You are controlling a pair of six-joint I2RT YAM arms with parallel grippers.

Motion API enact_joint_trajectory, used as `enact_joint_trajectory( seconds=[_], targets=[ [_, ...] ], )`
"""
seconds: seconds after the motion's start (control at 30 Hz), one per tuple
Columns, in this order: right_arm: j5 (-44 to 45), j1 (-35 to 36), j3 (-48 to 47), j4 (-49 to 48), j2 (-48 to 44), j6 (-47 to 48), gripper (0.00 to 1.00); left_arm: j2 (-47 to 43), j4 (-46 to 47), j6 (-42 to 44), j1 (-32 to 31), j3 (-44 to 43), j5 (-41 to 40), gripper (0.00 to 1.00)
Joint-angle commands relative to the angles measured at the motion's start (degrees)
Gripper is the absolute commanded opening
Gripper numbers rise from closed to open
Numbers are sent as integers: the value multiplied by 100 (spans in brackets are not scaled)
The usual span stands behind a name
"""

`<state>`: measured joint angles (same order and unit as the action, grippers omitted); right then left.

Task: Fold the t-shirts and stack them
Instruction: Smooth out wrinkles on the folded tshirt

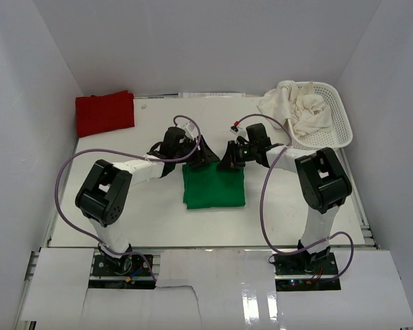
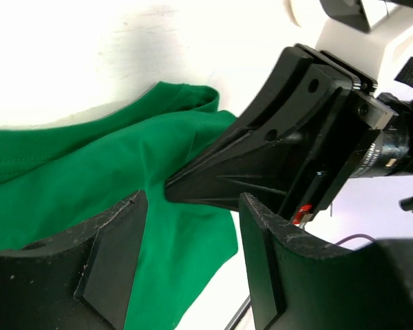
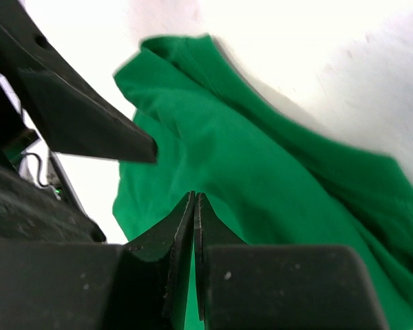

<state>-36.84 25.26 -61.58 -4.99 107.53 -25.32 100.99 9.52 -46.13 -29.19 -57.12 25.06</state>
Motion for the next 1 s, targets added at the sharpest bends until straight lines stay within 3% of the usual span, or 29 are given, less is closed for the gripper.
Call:
enact_joint_trajectory(
  seconds=[0.0,0.27,0.47,0.73,0.87,0.97],
  targets=[
    [-341,-3,-319,-625,171,-298,8,17,305,-107,10,-264,262,66],
    [-289,-21,-477,-722,357,-377,8,271,340,-194,62,-282,465,62],
    [-192,-91,-469,-661,410,-281,8,369,331,-186,335,-159,508,31],
    [-139,-135,-442,-626,453,-201,8,351,296,-107,493,-159,623,28],
    [-174,-144,-460,-634,550,-210,8,536,287,-124,502,-229,790,12],
    [-139,-144,-425,-634,515,-184,8,492,287,-133,502,-185,825,10]
  ],
)
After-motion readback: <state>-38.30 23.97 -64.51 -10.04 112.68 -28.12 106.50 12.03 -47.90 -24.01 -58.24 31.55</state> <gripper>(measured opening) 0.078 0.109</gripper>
